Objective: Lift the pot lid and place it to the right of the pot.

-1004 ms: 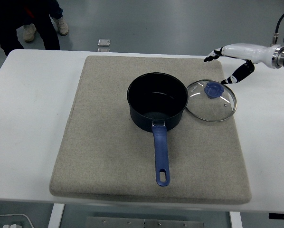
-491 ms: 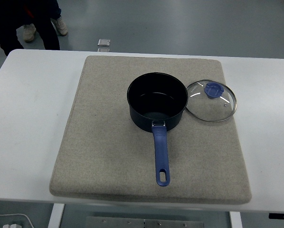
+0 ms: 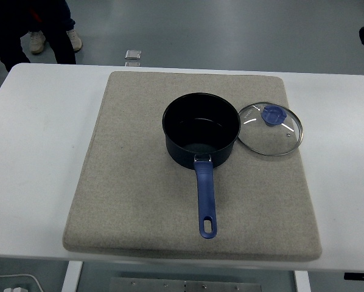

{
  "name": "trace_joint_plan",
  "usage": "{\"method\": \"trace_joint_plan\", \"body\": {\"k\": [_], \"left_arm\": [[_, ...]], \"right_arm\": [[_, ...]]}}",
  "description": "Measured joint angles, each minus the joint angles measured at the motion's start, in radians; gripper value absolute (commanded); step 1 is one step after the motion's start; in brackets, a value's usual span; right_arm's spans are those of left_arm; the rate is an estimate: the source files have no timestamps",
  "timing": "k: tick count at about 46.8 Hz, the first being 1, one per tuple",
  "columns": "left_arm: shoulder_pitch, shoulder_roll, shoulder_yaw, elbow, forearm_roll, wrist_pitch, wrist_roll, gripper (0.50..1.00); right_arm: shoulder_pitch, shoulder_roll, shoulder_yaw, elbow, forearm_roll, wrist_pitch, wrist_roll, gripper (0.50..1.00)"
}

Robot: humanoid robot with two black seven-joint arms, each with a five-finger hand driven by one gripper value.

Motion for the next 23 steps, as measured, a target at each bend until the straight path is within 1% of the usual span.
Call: {"method": "trace_joint_plan", "body": {"k": [11, 18, 23], "left_arm": [[0.0, 0.0, 0.0, 0.0, 0.0, 0.0, 0.0, 1.0], [0.0, 0.0, 0.0, 0.0, 0.0, 0.0, 0.0, 1.0], [0.0, 0.0, 0.0, 0.0, 0.0, 0.0, 0.0, 1.0]], "right_arm": [[-0.079, 0.038, 0.001, 0.002, 0.162, -0.025, -0.014, 0.909], [-0.122, 0.052, 0.004, 0.001, 0.182, -0.041, -0.014, 0.909], [-0.183, 0.078, 0.005, -0.002, 0.196, -0.045, -0.024, 0.909]]}}
